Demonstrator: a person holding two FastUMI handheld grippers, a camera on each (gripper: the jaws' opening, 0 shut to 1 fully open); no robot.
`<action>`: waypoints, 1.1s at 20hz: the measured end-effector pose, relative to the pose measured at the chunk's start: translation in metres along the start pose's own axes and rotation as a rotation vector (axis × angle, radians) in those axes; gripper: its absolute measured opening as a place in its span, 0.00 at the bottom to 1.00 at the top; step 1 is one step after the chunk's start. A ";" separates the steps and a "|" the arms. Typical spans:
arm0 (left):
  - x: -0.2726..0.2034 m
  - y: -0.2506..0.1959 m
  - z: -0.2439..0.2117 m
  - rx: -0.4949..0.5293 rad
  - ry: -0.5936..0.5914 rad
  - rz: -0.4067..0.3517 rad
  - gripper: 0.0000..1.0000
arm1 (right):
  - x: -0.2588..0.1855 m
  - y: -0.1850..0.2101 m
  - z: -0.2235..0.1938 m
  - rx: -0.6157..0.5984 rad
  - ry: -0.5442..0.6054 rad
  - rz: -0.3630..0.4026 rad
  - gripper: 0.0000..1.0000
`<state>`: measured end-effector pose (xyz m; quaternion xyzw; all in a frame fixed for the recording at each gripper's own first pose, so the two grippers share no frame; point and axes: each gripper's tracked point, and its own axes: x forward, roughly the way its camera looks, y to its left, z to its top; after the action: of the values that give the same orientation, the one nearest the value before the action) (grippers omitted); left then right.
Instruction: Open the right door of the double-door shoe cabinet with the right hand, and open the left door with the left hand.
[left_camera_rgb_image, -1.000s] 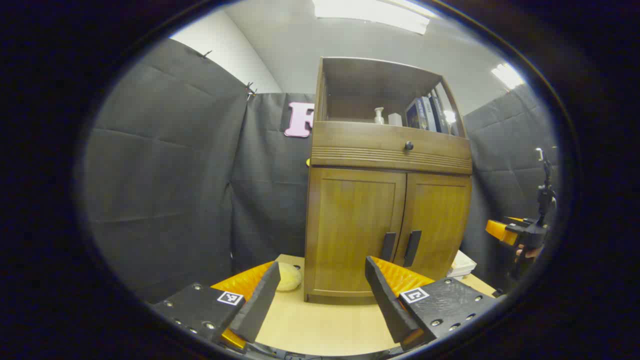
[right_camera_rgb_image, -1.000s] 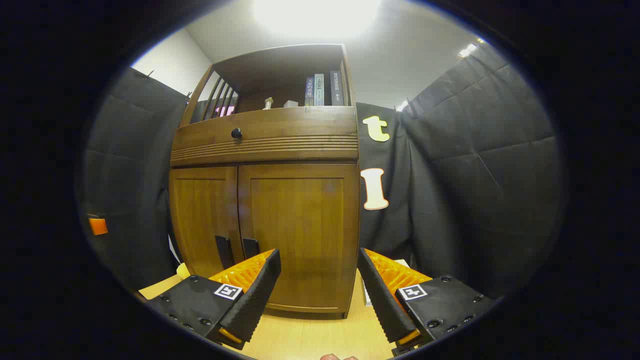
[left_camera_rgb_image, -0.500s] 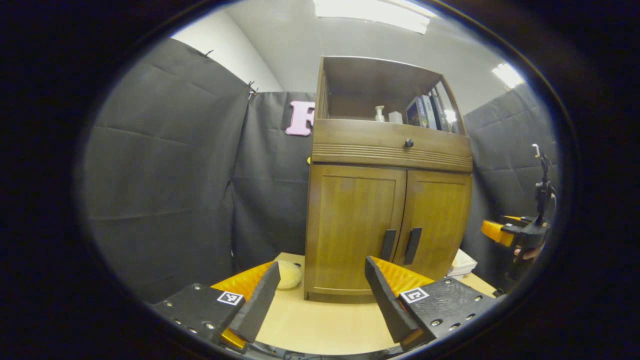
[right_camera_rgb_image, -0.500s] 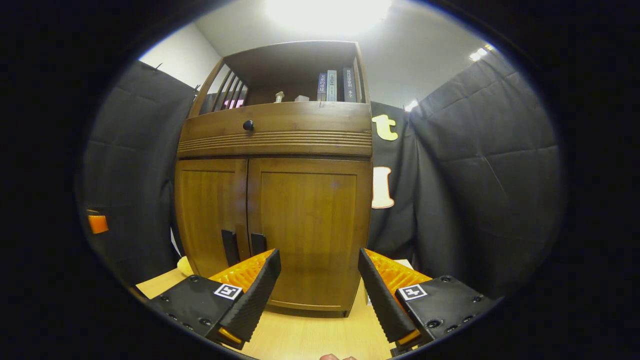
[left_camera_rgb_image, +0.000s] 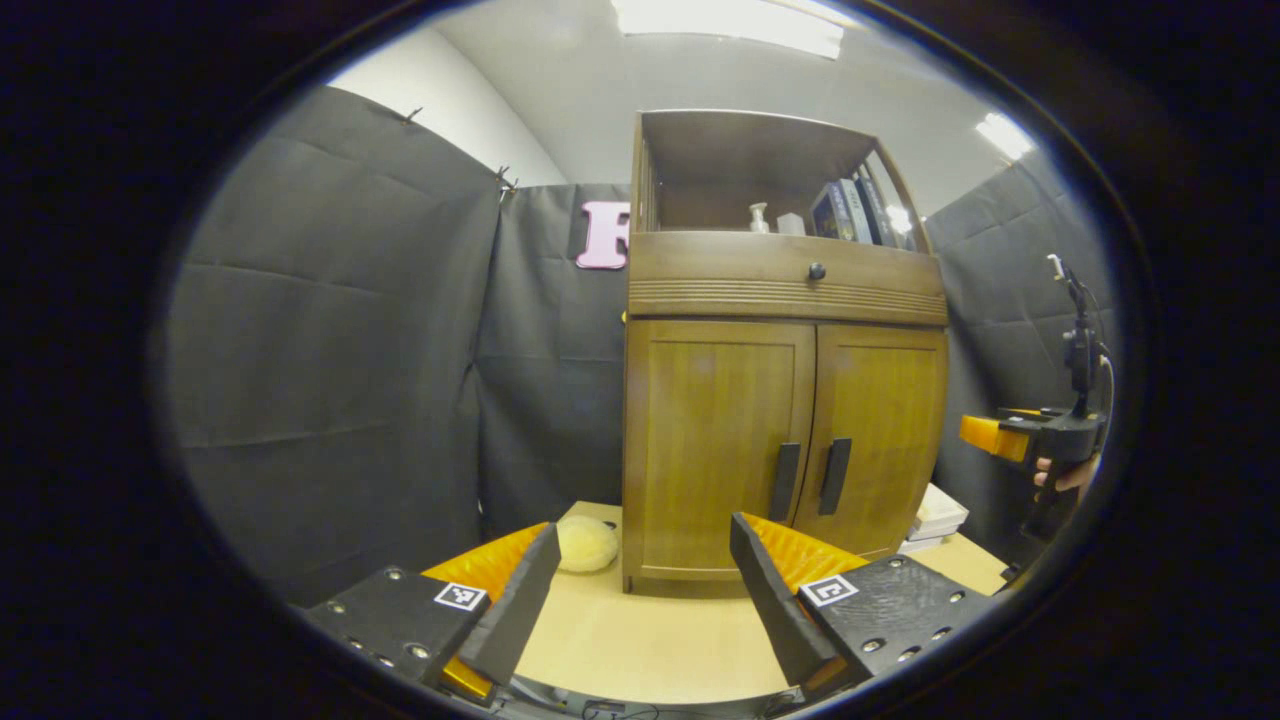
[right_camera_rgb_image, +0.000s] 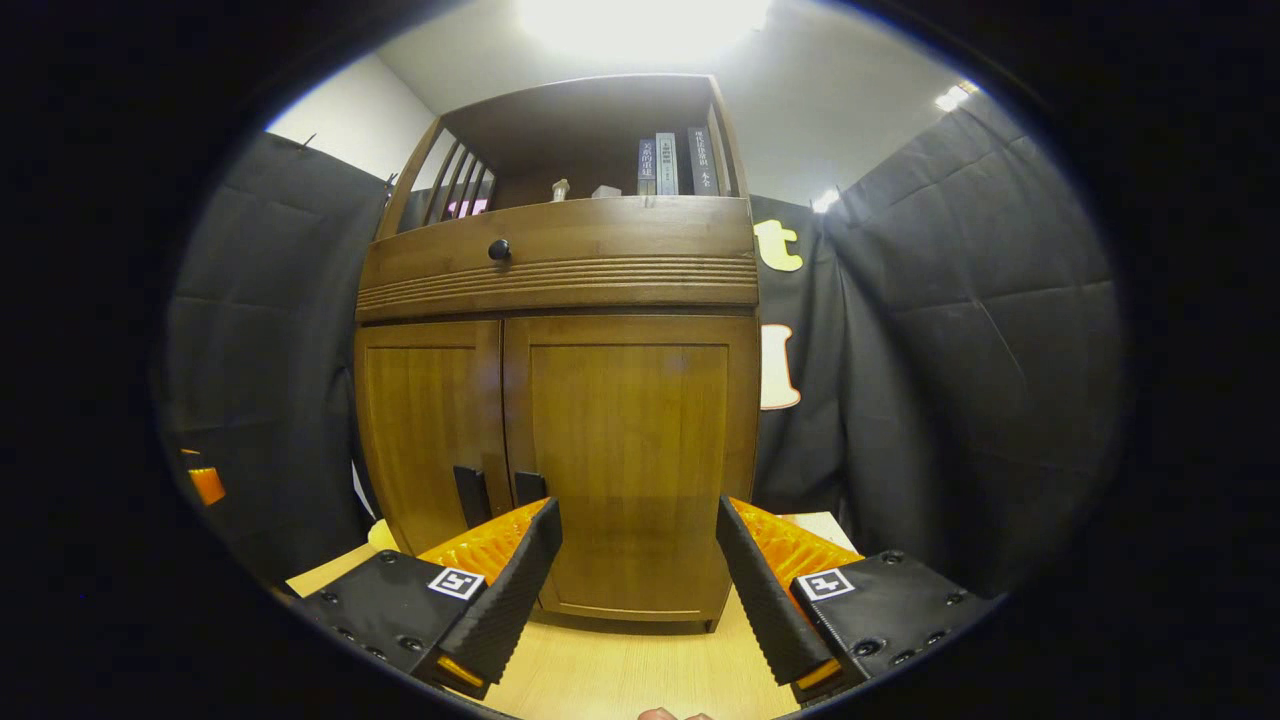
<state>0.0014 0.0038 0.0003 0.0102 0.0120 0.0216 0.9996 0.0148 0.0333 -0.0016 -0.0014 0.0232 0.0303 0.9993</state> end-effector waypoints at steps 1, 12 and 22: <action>0.001 -0.001 0.000 -0.008 0.001 -0.002 1.00 | 0.002 0.003 -0.002 -0.005 0.005 0.005 0.98; -0.001 0.004 -0.007 -0.003 0.046 0.039 1.00 | 0.054 0.041 0.015 -0.029 -0.010 0.063 0.97; 0.000 0.013 -0.013 -0.008 0.107 0.137 1.00 | 0.117 0.096 -0.008 -0.042 0.016 0.124 0.97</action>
<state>0.0006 0.0170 -0.0126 0.0059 0.0646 0.0906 0.9938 0.1256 0.1362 -0.0151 -0.0211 0.0307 0.0928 0.9950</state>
